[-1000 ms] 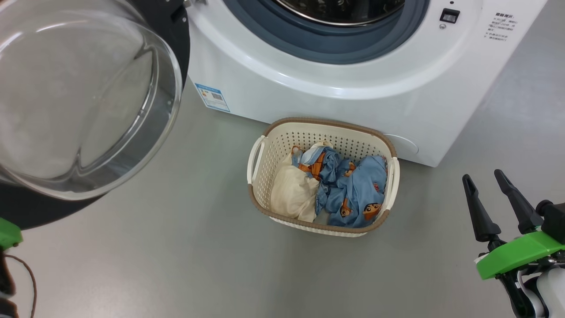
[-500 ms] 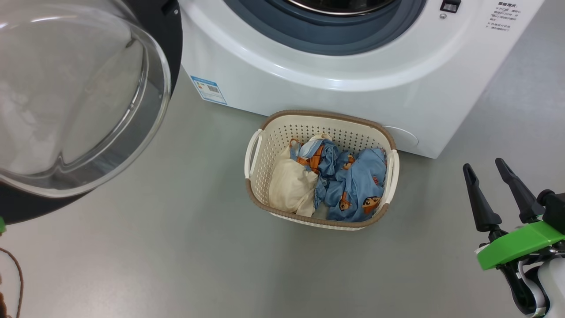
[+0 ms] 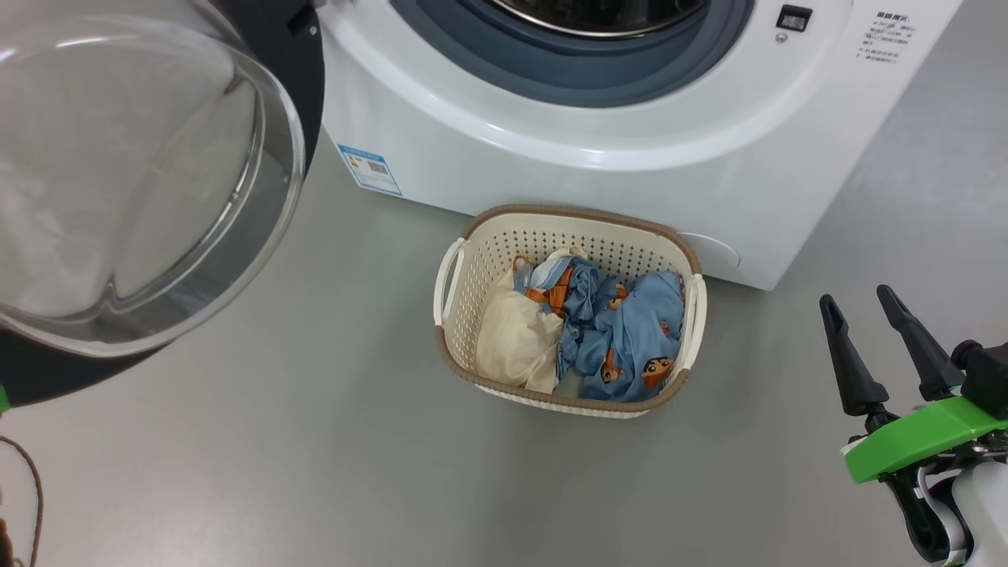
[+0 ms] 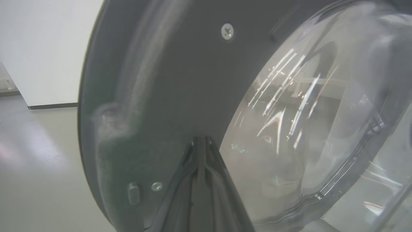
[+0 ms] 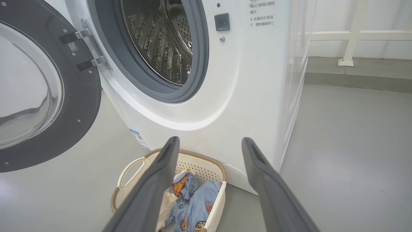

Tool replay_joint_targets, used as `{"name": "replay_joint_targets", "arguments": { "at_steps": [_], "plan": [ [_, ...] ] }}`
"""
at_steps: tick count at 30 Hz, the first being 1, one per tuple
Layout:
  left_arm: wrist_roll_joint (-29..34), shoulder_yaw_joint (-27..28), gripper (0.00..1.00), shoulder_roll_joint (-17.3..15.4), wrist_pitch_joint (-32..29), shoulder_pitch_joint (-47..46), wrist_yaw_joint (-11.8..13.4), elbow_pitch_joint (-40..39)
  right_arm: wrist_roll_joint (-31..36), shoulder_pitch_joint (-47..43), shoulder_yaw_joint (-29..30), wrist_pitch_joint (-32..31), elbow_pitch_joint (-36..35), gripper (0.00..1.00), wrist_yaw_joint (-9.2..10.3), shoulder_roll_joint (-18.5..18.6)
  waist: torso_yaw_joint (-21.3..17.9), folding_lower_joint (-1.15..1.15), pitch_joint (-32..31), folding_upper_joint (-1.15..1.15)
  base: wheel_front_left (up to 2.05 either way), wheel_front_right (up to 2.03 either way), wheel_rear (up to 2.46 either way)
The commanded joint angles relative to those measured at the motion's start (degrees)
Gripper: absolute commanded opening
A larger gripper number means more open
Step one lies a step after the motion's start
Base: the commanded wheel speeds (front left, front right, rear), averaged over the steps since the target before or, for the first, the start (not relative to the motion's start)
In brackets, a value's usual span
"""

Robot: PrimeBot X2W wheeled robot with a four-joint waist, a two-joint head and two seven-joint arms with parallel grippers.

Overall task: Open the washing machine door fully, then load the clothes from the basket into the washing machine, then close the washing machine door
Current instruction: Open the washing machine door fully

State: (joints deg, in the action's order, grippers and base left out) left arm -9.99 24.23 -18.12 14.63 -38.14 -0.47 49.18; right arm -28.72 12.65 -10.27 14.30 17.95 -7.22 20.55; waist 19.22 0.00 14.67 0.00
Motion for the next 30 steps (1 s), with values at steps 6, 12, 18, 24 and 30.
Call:
{"name": "replay_joint_targets", "arguments": {
  "at_steps": [6,12,18,24,30],
  "plan": [
    [1.0,2.0,0.00,-0.9,0.4,4.2,-2.0,-5.7,0.3,-0.6,0.0,0.7,-1.0,1.00,-0.26,0.1,0.0,0.00,-2.3,0.00,0.00,0.00,0.00],
    [3.4,0.4,0.15,1.7,0.4,8.5,-3.5,-10.8,0.3,-1.6,0.3,0.7,-1.0,1.00,-0.26,-0.6,-0.4,0.00,-4.3,0.00,0.00,0.00,0.00],
    [4.3,-0.7,1.00,3.7,0.4,12.2,-4.8,-15.3,0.2,-2.7,0.5,0.7,-1.0,1.00,-0.26,-1.2,-1.3,0.00,-6.1,0.00,0.00,0.00,0.00],
    [4.7,-2.4,1.00,4.8,0.4,15.5,-6.0,-18.8,0.3,-3.6,0.4,0.7,-1.1,1.00,-0.26,-1.7,-3.1,0.00,-8.0,0.00,0.00,0.00,0.00],
    [4.3,-4.6,1.00,6.0,0.4,18.8,-6.7,-21.9,0.3,-4.6,0.5,0.7,-1.0,1.00,-0.26,-2.2,-5.7,0.00,-9.9,0.00,0.00,0.00,0.00]
  ]
}}
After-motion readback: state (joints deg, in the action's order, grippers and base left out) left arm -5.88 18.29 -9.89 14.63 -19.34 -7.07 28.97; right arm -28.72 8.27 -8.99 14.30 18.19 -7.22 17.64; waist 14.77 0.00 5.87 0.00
